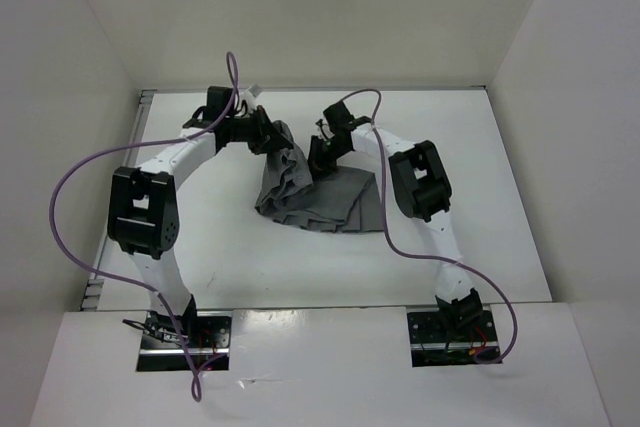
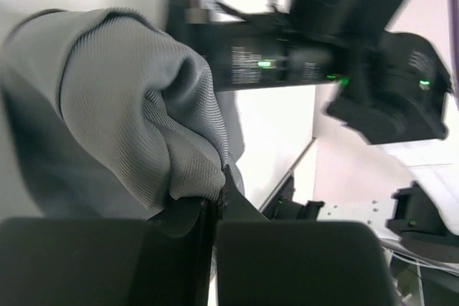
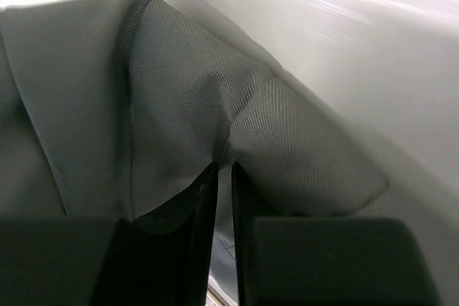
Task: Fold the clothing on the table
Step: Fold the skirt
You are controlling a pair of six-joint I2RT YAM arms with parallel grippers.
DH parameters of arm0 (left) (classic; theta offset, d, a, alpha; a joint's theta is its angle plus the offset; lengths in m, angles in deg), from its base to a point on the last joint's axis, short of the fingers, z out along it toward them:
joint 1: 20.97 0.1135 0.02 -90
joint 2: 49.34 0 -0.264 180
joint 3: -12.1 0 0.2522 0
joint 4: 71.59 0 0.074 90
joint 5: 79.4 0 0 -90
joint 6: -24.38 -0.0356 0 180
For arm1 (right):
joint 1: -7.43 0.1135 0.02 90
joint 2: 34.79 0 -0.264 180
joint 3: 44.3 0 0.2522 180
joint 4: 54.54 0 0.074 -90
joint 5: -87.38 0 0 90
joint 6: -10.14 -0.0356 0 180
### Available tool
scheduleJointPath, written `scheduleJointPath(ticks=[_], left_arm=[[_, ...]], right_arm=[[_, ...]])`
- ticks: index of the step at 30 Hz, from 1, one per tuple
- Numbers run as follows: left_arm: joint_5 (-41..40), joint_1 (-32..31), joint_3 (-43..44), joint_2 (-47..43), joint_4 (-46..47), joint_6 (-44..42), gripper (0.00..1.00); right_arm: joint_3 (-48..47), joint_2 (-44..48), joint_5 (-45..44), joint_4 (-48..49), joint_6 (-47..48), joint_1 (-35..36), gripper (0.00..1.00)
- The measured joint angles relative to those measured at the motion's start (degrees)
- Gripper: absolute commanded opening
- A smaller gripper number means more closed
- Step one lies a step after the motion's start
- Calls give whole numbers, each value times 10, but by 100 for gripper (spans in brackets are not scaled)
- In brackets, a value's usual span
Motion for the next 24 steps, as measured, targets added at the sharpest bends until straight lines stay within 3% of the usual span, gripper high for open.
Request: scheduleJointPath(ticks=[12,24], left_arm=[[10,-72,10,14,24,33,0],[49,-120,26,37,-38,-25,0]], right_arm=[[-36,-40,65,33,-20,10,18],[-43,-48,80,33,-17,4,18]])
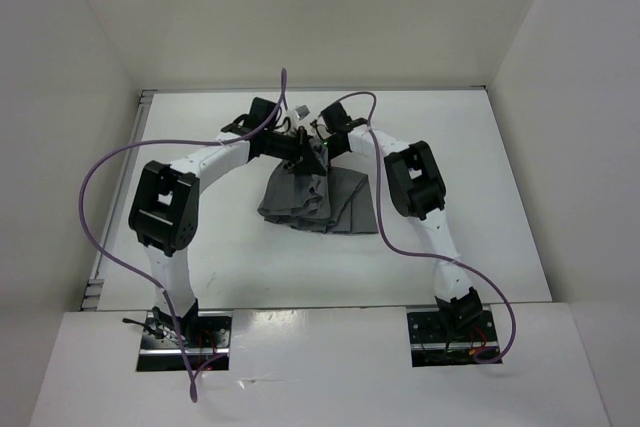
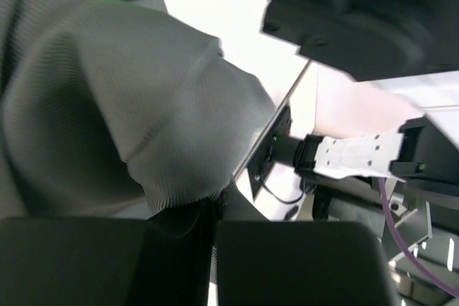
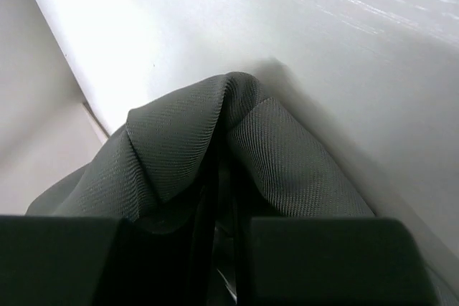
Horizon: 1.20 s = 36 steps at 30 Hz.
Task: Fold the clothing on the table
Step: Fold the skirt
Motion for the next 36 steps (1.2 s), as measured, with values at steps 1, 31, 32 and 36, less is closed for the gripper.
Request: scheduleJointPath(ticks=[1,31,32,36], left_arm=[[3,-3,1,5,-4,-2,0],[-2,-12,19,51,3,1,0],[-1,-12,24,53,2,1,0],[0,-14,35,59,2,1,0]], right_arm=[[0,0,1,0,1,-1,18],[227,252,-161,-47,24,-124,30],[251,272,-173,-49,24,-124,30],[336,338,-210,-63,23,-124,30]])
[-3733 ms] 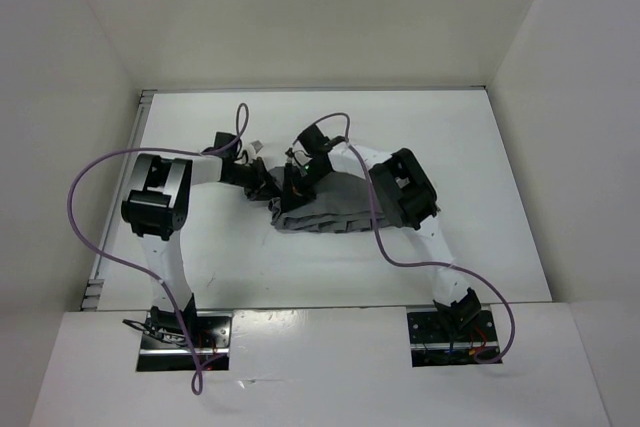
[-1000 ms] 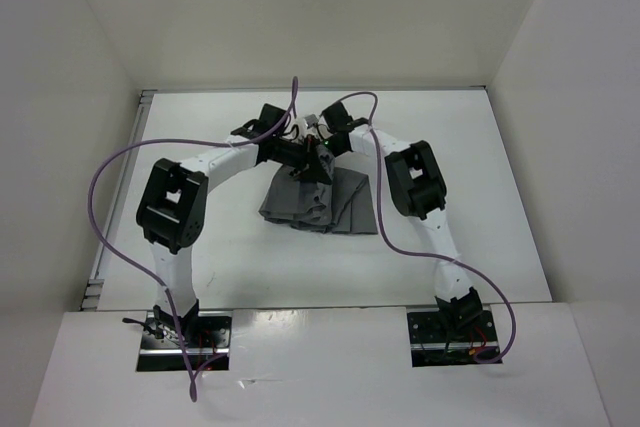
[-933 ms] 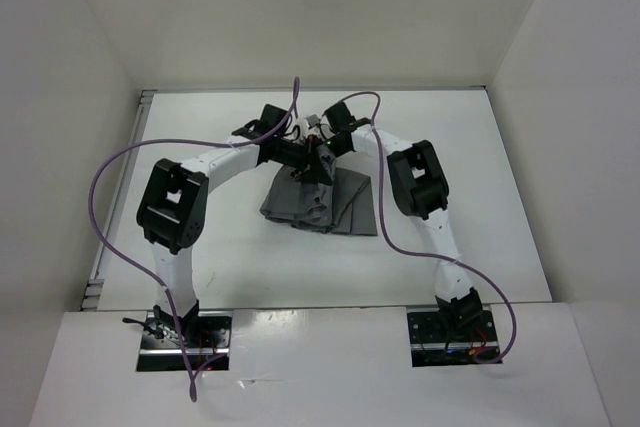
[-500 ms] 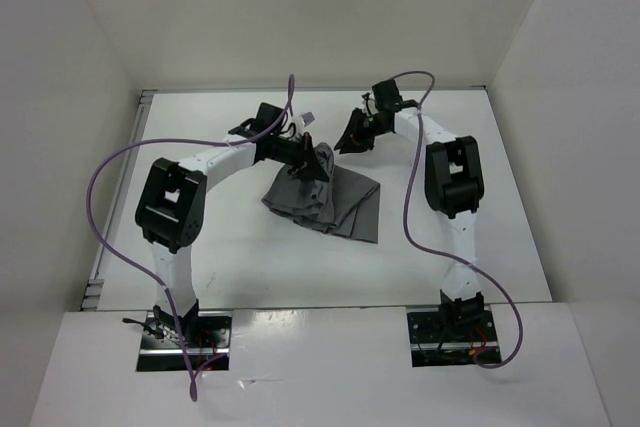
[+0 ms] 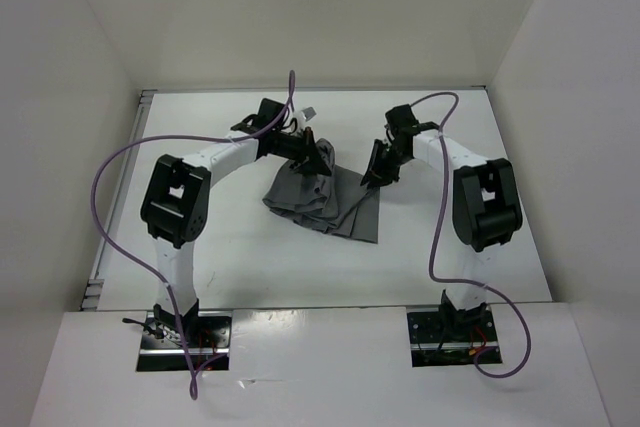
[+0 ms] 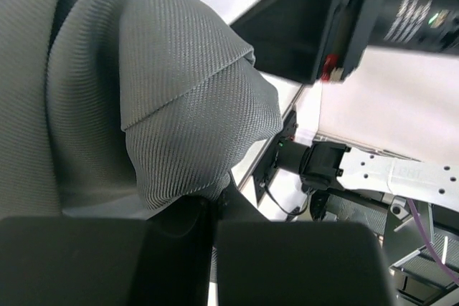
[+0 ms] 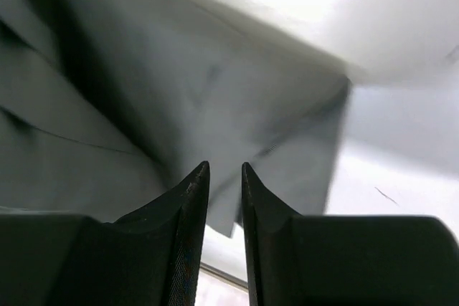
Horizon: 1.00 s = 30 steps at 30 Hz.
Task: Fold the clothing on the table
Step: Fold the skirt
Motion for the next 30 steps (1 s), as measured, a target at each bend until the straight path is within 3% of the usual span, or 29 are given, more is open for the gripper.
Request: scheduleJointPath(ticks=[7,23,24,25,26,29,30], left_arm=[[4,-17,20,32,0,1,0],[15,-62,69,97,-15,17,1],[15,-63,72,101,-12,21,8],[15,-64,74,106,-8,29,23],[17,-65,75,110,-3,34,52],[26,-66,76,119,12,66,65],[29,-66,78,121,16,77,85]], right_arm=[[61,-5,-10,3,-5,0,27],[1,-85,18,15,-10,-2,26],[0,-86,20,16,-10,-2,26],[0,-87,21,16,-10,-3,26],[0,-87,22,16,-10,-3,26],[0,-87,23,19,-10,-3,26],[0,-87,23,19,-10,-3,26]])
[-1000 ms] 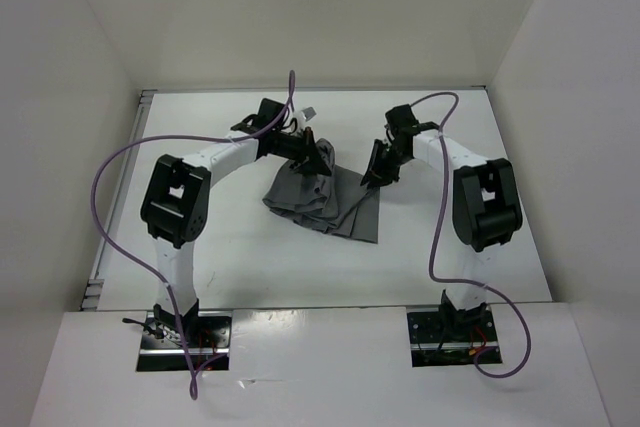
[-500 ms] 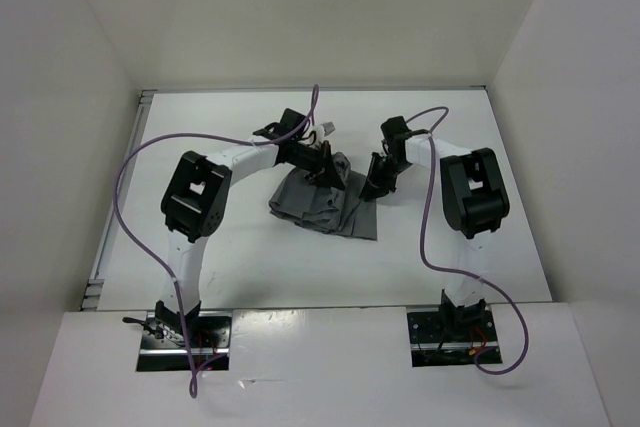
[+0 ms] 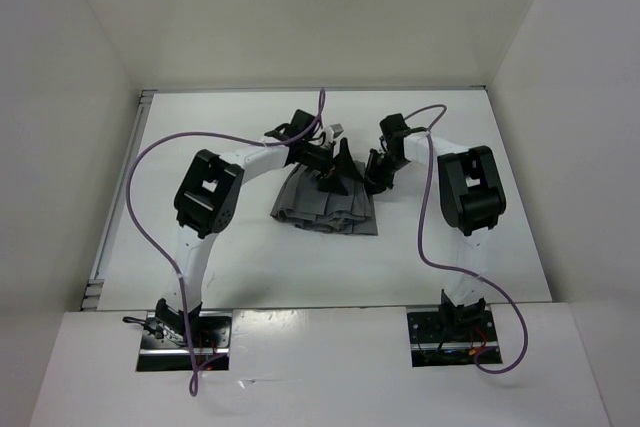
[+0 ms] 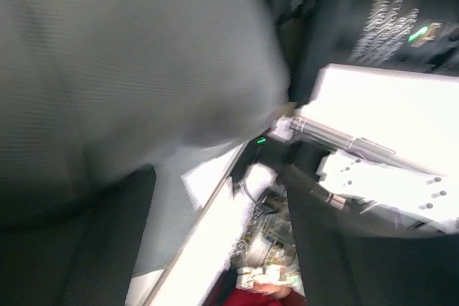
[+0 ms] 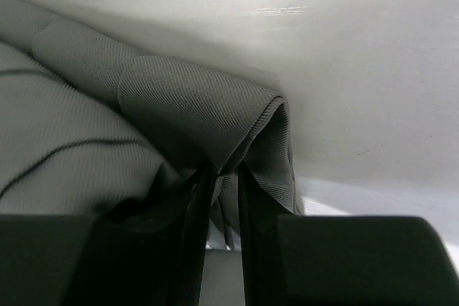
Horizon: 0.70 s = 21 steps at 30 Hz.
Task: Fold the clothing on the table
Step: Fold the skirt
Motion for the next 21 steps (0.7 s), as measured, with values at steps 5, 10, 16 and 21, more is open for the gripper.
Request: scheduleJointPath(ticks=[5,10,16,21], left_arm=[[13,-5,46,2,28,56,89],[15,2,69,-39,49,73,88],[-35,78,49,-156,1,7,52],[-136,146,-47,-234,-21,-61,28]], right_arm=[[0,3,-8,0,-2,-4,25],[0,49,-115,-22,-11,-25,25],[-25,172,-227,-75,-8,-50,27],[-62,204,-168,-69,7,-36,30]])
